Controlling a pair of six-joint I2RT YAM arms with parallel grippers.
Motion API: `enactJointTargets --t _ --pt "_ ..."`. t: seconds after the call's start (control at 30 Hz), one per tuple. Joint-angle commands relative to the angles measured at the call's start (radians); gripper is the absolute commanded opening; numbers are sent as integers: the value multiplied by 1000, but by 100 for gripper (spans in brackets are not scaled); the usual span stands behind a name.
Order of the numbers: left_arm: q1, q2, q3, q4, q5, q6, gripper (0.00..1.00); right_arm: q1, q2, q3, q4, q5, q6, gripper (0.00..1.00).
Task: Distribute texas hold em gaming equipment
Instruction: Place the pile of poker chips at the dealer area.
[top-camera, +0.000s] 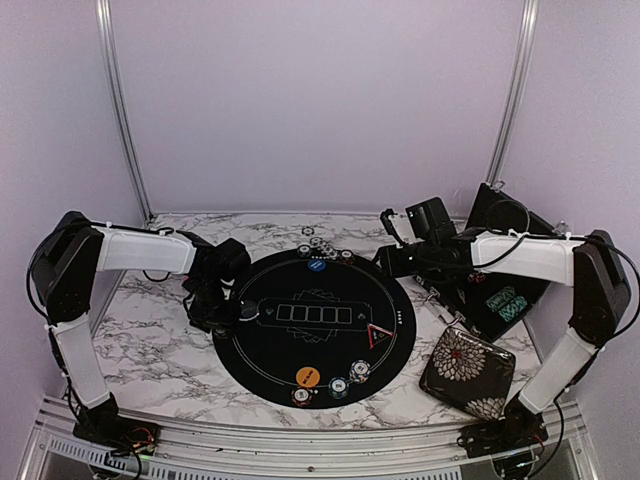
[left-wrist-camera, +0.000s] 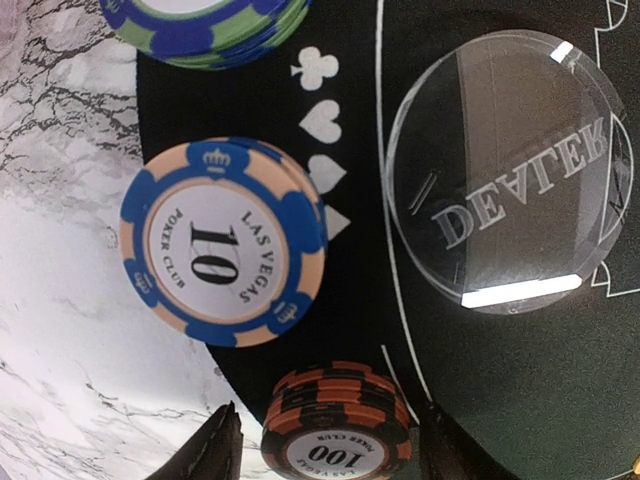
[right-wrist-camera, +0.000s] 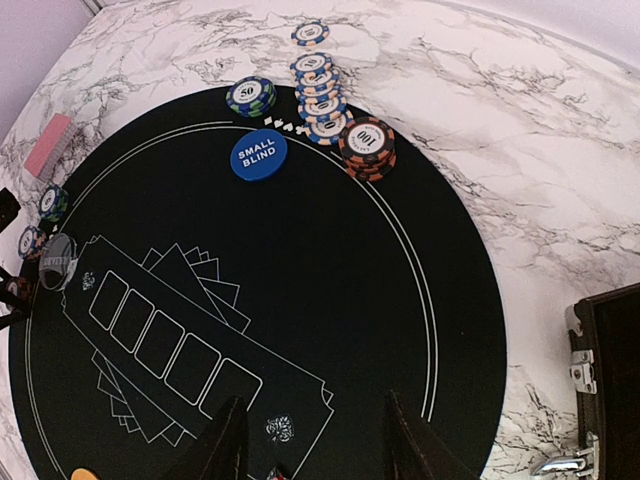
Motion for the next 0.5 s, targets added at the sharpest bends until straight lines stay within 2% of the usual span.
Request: enactJointTargets --t 0.0,0.47 --pt "3 -8 -1 -17 -2 8 63 -7 -15 10 14 9 -7 44" --pt "0 -64 -24 -18 21 13 72 -7 -11 9 16 8 -7 44"
